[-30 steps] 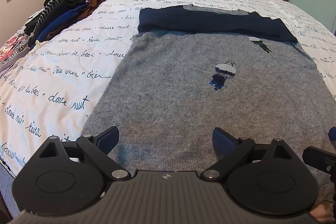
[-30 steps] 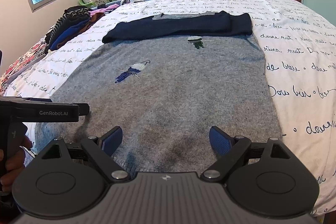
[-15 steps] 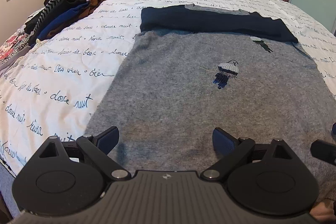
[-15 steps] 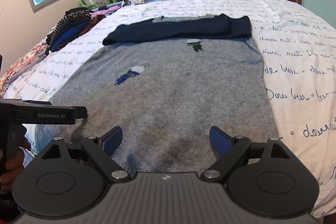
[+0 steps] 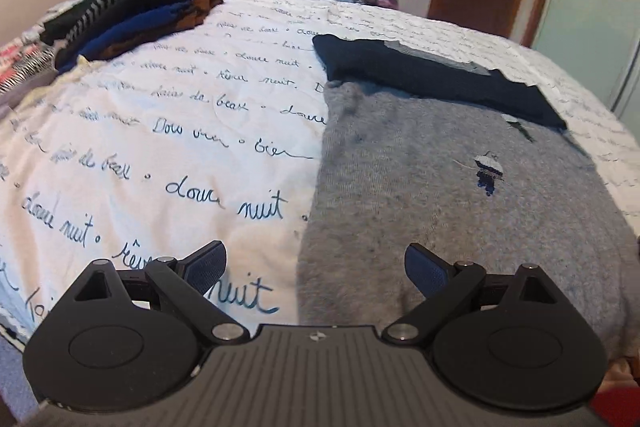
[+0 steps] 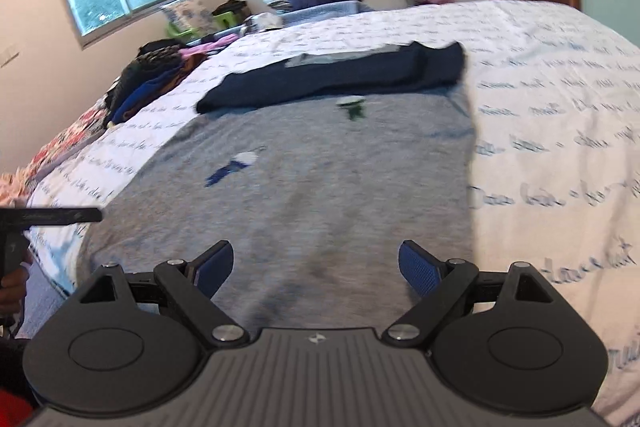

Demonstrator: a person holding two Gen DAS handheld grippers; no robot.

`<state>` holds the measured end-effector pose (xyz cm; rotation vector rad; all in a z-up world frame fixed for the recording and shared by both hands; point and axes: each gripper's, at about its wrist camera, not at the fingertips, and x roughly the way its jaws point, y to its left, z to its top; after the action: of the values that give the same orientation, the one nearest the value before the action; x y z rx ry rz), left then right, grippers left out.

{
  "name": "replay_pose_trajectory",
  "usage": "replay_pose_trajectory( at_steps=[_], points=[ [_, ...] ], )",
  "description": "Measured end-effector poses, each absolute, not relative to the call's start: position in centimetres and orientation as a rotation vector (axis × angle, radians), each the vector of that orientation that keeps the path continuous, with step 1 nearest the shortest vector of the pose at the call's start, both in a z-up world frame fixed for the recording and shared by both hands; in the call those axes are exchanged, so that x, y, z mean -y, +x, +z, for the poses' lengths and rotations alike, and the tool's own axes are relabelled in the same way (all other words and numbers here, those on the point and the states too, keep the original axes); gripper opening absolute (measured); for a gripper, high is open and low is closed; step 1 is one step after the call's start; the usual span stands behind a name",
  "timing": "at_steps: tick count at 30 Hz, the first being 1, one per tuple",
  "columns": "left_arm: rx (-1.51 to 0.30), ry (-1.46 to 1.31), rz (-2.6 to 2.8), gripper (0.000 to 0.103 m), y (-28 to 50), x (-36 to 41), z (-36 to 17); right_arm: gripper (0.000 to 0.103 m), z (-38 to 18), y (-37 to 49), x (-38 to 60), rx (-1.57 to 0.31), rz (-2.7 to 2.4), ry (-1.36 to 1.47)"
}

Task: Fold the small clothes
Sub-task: 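Move both grippers down to the grey sweater hem edge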

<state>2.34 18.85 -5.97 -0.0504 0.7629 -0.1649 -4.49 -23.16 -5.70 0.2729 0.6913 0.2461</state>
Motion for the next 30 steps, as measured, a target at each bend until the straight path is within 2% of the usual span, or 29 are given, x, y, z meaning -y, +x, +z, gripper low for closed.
replay_pose_trajectory(
  at_steps=[13,18,26,30],
  points=[
    [-0.792,-0.208,-0.614,0.097,2.4,-22.0,-9.8,0.090,-9.9,-5.5,33.6,-0.679,0.386,0.640],
    [-0.778,-0.407,-0.744,0.101,2.8,-24.3,-11.0,0.090,-11.2,-5.8,35.3,-0.665,0.533,0.724],
    [-0.806,-0.430,-0.913,0.101,4.2,-21.3,-11.6,0.091,-11.6,-5.1,34.2,-0.664,0.689,0.770],
    [-0.812,-0.410,-0.945,0.101,4.6,-19.7,-11.8,0.097,-11.2,-4.1,32.6,-0.681,0.755,0.754]
  ],
)
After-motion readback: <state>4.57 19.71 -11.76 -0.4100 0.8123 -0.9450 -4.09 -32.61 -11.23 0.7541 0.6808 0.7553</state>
